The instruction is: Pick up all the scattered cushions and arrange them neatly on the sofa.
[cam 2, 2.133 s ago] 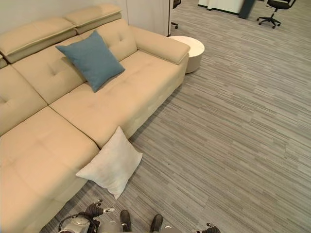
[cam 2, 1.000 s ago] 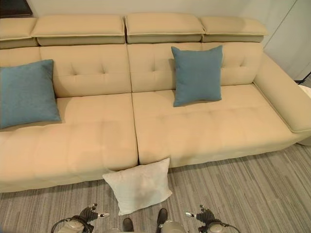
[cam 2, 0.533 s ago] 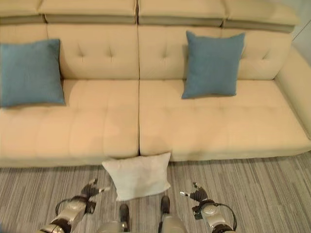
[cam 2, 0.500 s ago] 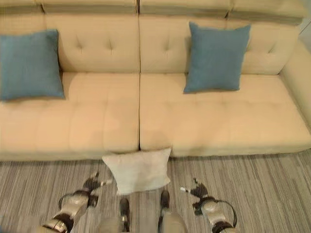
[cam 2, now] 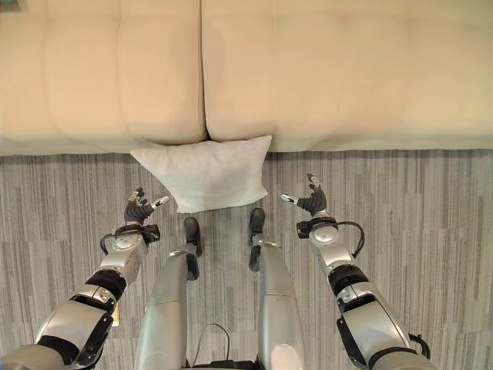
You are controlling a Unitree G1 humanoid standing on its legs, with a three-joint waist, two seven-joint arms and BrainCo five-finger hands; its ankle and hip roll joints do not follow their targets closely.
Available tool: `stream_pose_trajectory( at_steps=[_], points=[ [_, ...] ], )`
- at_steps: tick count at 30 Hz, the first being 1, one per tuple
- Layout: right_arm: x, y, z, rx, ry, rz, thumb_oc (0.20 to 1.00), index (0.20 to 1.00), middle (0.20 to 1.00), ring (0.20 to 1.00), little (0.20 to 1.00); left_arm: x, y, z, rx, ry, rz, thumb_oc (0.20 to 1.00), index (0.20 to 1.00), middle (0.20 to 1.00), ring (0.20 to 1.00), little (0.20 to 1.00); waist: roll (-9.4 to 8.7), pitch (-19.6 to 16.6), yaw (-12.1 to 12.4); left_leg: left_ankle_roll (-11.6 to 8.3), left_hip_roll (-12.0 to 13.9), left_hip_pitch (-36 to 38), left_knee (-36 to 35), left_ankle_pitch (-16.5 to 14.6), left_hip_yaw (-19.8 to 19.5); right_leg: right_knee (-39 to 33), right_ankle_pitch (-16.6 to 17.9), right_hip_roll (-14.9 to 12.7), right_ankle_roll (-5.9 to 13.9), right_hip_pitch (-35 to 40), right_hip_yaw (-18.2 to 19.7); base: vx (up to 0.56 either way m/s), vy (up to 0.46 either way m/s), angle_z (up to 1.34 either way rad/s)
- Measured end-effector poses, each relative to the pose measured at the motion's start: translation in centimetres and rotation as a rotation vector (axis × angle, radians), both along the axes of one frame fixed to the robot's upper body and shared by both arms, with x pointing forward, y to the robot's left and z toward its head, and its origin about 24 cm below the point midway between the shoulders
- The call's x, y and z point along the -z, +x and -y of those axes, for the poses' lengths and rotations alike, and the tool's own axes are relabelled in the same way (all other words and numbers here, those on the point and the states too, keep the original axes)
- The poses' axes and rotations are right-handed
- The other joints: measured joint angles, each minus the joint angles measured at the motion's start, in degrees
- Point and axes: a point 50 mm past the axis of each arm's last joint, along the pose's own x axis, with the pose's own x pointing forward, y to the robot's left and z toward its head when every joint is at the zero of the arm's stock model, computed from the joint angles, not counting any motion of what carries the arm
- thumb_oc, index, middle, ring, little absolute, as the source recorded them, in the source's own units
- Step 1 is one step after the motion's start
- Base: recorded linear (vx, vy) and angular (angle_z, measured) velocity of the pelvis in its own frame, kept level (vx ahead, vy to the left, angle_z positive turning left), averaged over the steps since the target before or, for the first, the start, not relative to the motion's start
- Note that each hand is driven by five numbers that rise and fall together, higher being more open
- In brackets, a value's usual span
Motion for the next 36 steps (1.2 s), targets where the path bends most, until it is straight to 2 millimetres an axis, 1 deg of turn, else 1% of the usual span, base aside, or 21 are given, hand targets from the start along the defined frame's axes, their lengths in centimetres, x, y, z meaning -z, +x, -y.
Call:
stream_pose_trajectory(
  at_steps=[1, 3, 4, 5, 6, 8, 9, 10, 11, 12, 13, 14, 15, 16, 19, 20, 23, 26, 30, 32, 36],
  points=[
    [-0.4, 0.2, 0.2, 0.004, -0.005, 0.009, 1.000, 1.000, 1.000, 1.000, 1.000, -0.7, 0.5, -0.1, -0.002, 0.005, 0.017, 1.000, 1.000, 1.000, 1.000, 1.000, -0.01, 0.18, -0.03, -0.08, -0.07, -1.69, 0.91, -0.06, -0.54, 0.83, -0.32, -0.24, -0.52, -1.30, -0.53, -0.04, -0.013, 0.19],
    [-1.2, 0.6, 0.4, 0.018, -0.003, 0.033, 1.000, 1.000, 1.000, 1.000, 1.000, -1.5, 0.9, -0.6, -0.002, 0.029, 0.031, 1.000, 1.000, 1.000, 1.000, 1.000, -0.46, 0.38, 0.26, -0.12, -0.15, -4.22, 1.72, -0.02, -0.94, 2.07, -0.40, -0.49, -0.66, -3.81, -0.64, -0.03, -0.012, 0.15],
    [-1.7, 0.8, 0.8, 0.032, -0.013, 0.049, 1.000, 1.000, 1.000, 1.000, 1.000, -2.5, 1.4, -1.0, 0.003, 0.058, 0.051, 1.000, 1.000, 1.000, 1.000, 1.000, -0.57, 0.60, 0.25, -0.22, -0.29, -5.65, 2.14, 0.02, -1.13, 2.59, -0.49, -0.72, -0.80, -5.15, -0.81, -0.01, -0.004, 0.10],
    [-2.8, 1.4, 0.6, 0.033, -0.009, 0.080, 1.000, 1.000, 1.000, 1.000, 1.000, -3.6, 1.8, -1.7, -0.007, 0.080, 0.076, 1.000, 1.000, 1.000, 1.000, 1.000, -0.62, 0.80, 0.25, -0.20, -0.27, -7.00, 2.75, 0.03, -1.28, 3.22, -0.49, -0.87, -0.82, -6.19, -0.95, 0.00, -0.012, 0.10],
    [-3.1, 1.5, 0.6, 0.034, -0.004, 0.093, 1.000, 1.000, 1.000, 1.000, 1.000, -4.1, 2.0, -2.0, -0.011, 0.089, 0.087, 1.000, 1.000, 1.000, 1.000, 1.000, -0.71, 0.90, 0.22, -0.13, -0.31, -7.44, 2.99, -0.01, -1.35, 3.49, -0.56, -0.97, -0.92, -6.56, -0.99, 0.03, 0.004, 0.07],
    [-4.1, 1.9, 0.5, 0.039, 0.003, 0.130, 1.000, 1.000, 1.000, 1.000, 1.000, -6.2, 3.0, -2.1, 0.002, 0.115, 0.145, 1.000, 1.000, 1.000, 1.000, 1.000, -1.07, 0.99, 0.03, -0.27, -0.93, -9.62, 4.33, -0.43, -1.93, 5.19, -1.46, -1.61, -1.14, -8.58, -1.24, 0.03, 0.029, 0.18],
    [-5.9, 2.4, 1.4, 0.059, -0.011, 0.178, 1.000, 1.000, 1.000, 1.000, 1.000, -9.7, 4.4, -1.9, 0.013, 0.136, 0.238, 1.000, 1.000, 1.000, 1.000, 1.000, -1.33, 1.16, 0.05, -0.13, -1.31, -15.51, 8.26, -1.20, -2.31, 8.72, -2.33, -2.30, -1.39, -14.07, -1.26, 0.04, 0.053, 0.11],
    [-7.4, 3.0, 0.9, 0.046, -0.004, 0.218, 1.000, 1.000, 1.000, 1.000, 1.000, -11.5, 5.0, -2.1, 0.006, 0.144, 0.279, 1.000, 1.000, 1.000, 1.000, 1.000, -1.89, 2.81, -0.74, 0.40, -1.17, -18.02, 12.32, -2.75, -1.96, 11.50, -2.84, -2.56, -2.00, -16.33, -0.57, 0.07, 0.089, -0.03],
    [-7.9, 3.2, 0.9, 0.045, -0.008, 0.231, 1.000, 1.000, 1.000, 1.000, 1.000, -11.7, 5.1, -2.1, 0.005, 0.125, 0.284, 1.000, 1.000, 1.000, 1.000, 1.000, -1.85, 2.67, -1.48, 0.64, -1.14, -19.17, 13.93, -3.58, -1.68, 12.43, -2.97, -2.76, -1.87, -17.33, -0.20, 0.08, 0.094, -0.16],
    [-8.1, 3.1, 1.2, 0.049, -0.022, 0.238, 1.000, 1.000, 1.000, 1.000, 1.000, -12.3, 5.3, -1.9, 0.019, 0.147, 0.295, 1.000, 1.000, 1.000, 1.000, 1.000, -1.64, 1.85, -1.64, 0.79, -1.15, -21.11, 15.17, -4.29, -1.63, 13.39, -3.50, -2.77, -1.39, -19.25, 0.29, 0.08, 0.090, -0.09],
    [-8.6, 3.1, 1.9, 0.064, -0.030, 0.254, 1.000, 1.000, 1.000, 1.000, 1.000, -13.5, 5.5, -1.8, 0.033, 0.168, 0.324, 1.000, 1.000, 1.000, 1.000, 1.000, -1.61, 1.88, -1.52, 1.22, -1.13, -22.78, 16.34, -4.84, -1.48, 14.35, -3.61, -2.82, -1.33, -20.91, 0.73, 0.06, 0.054, -0.08],
    [-9.7, 3.3, 2.1, 0.078, -0.023, 0.285, 1.000, 1.000, 1.000, 1.000, 1.000, -15.2, 5.8, -1.7, 0.042, 0.178, 0.378, 1.000, 1.000, 1.000, 1.000, 1.000, -1.64, 2.24, -1.78, 1.42, -1.12, -24.84, 17.27, -4.99, -1.23, 14.91, -3.54, -2.86, -1.25, -22.92, 1.05, 0.07, 0.065, -0.07],
    [-10.0, 3.3, 2.2, 0.083, -0.024, 0.294, 1.000, 1.000, 1.000, 1.000, 1.000, -15.8, 5.9, -1.5, 0.049, 0.185, 0.392, 1.000, 1.000, 1.000, 1.000, 1.000, -1.60, 2.41, -1.88, 1.47, -1.11, -25.89, 18.23, -4.97, -1.05, 15.56, -3.38, -2.90, -1.12, -23.99, 1.32, 0.07, 0.053, -0.12],
    [-10.2, 3.4, 2.2, 0.082, -0.027, 0.298, 1.000, 1.000, 1.000, 1.000, 1.000, -16.4, 6.1, -1.2, 0.054, 0.184, 0.407, 1.000, 1.000, 1.000, 1.000, 1.000, -1.59, 2.58, -1.93, 1.99, -1.03, -27.27, 19.95, -5.76, -0.67, 16.62, -3.52, -2.87, -1.19, -25.44, 1.88, 0.07, 0.063, -0.10],
    [-10.1, 3.4, 2.2, 0.078, -0.032, 0.296, 1.000, 1.000, 1.000, 1.000, 1.000, -16.5, 6.1, -1.2, 0.043, 0.188, 0.407, 1.000, 1.000, 1.000, 1.000, 1.000, -1.59, 2.64, -2.46, 2.56, -1.05, -27.83, 21.00, -6.73, 0.43, 17.46, -3.74, -2.96, -0.83, -26.53, 3.18, 0.04, 0.066, -0.10],
    [-10.7, 3.6, 2.1, 0.073, -0.042, 0.309, 1.000, 1.000, 1.000, 1.000, 1.000, -16.7, 6.2, -1.1, 0.042, 0.191, 0.411, 1.000, 1.000, 1.000, 1.000, 1.000, -1.59, 2.61, -2.59, 2.83, -1.04, -28.26, 20.80, -6.87, 1.01, 16.92, -3.61, -2.87, -0.61, -27.09, 3.87, 0.03, 0.055, -0.09],
    [-11.4, 3.7, 2.2, 0.073, -0.047, 0.326, 1.000, 1.000, 1.000, 1.000, 1.000, -17.4, 6.4, -0.7, 0.055, 0.208, 0.423, 1.000, 1.000, 1.000, 1.000, 1.000, -1.57, 2.59, -2.62, 3.11, -1.22, -29.42, 20.70, -6.88, 1.58, 16.42, -2.97, -2.88, 0.08, -28.43, 4.50, 0.04, 0.039, -0.07],
    [-12.5, 4.0, 1.9, 0.063, -0.004, 0.350, 1.000, 1.000, 1.000, 1.000, 1.000, -17.9, 6.7, 0.0, 0.075, 0.211, 0.430, 1.000, 1.000, 1.000, 1.000, 1.000, -1.55, 2.57, -2.46, 3.42, -1.24, -29.74, 20.21, -7.08, 2.38, 15.96, -3.05, -2.93, 0.09, -29.21, 5.06, 0.04, 0.045, -0.02],
    [-15.2, 4.6, 1.1, 0.029, 0.028, 0.413, 1.000, 1.000, 1.000, 1.000, 1.000, -18.9, 7.0, 0.8, 0.090, 0.227, 0.452, 1.000, 1.000, 1.000, 1.000, 1.000, -1.26, 2.19, -1.91, 3.51, -1.42, -31.41, 19.88, -7.09, 3.31, 16.16, -2.72, -2.90, 0.31, -31.63, 6.09, 0.03, -0.002, -0.03],
    [-15.8, 4.8, 0.3, -0.002, 0.004, 0.423, 1.000, 1.000, 1.000, 1.000, 1.000, -19.4, 7.2, 1.9, 0.114, 0.230, 0.461, 1.000, 1.000, 1.000, 1.000, 1.000, -1.21, 2.16, -1.22, 3.48, -1.47, -31.23, 19.65, -7.09, 3.31, 16.20, -2.88, -2.94, -0.02, -31.69, 6.06, 0.03, -0.012, 0.04],
    [-17.4, 5.1, -0.5, -0.029, -0.007, 0.459, 1.000, 1.000, 1.000, 1.000, 1.000, -19.7, 7.3, 2.8, 0.144, 0.247, 0.469, 1.000, 1.000, 1.000, 1.000, 1.000, -1.21, 2.16, -0.43, 3.46, -1.69, -31.41, 19.38, -7.08, 3.63, 17.08, -3.34, -3.23, -0.24, -32.49, 6.40, 0.02, -0.006, 0.05]
  ],
)
